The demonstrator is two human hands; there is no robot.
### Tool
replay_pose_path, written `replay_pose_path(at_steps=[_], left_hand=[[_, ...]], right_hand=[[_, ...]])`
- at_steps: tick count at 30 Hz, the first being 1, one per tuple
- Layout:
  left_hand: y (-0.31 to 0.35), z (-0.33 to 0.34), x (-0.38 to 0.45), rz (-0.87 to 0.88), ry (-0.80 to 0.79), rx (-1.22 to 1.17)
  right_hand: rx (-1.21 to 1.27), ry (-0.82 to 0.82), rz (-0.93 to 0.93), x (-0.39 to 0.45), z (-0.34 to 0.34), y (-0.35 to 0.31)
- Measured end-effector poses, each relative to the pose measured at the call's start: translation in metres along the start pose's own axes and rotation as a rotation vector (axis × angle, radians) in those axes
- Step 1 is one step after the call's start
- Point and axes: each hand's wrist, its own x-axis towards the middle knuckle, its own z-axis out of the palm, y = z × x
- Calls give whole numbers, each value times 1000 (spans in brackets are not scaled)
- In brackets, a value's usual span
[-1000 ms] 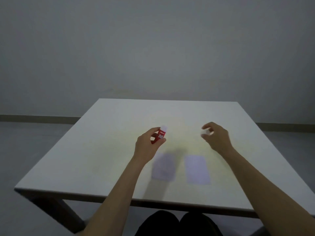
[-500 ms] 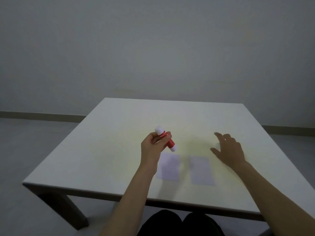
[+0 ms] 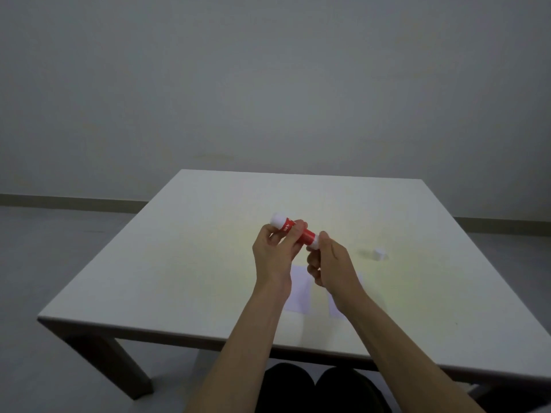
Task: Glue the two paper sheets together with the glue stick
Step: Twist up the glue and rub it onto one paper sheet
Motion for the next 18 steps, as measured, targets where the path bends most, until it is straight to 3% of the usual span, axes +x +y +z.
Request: replay_pose_path(at_steps=[2,4,8,10,15,16,18], left_hand=[[-2,3,-4,11,-46,38],[-3,4,-6,6,-74,39],[-1,8,-4,-9,-32,8],[0,11,-4,-13,-35,-17],[-7,15,-10,9,-117,71],[-8,16,-11,3,-118,59],[-7,16,-11,-9,-91,38]], right_hand=[[170,-4,247,1,-3,-3],[280,-28,354,1,-10,-9],[-44,14,-105,-3,-17,-4],[-30,-14,-142,-2,-20,-2],[416,-66,465,3,-24,-8],[424,-59,482,4,-24,-9],[281,-60,325,2,-25,-7]])
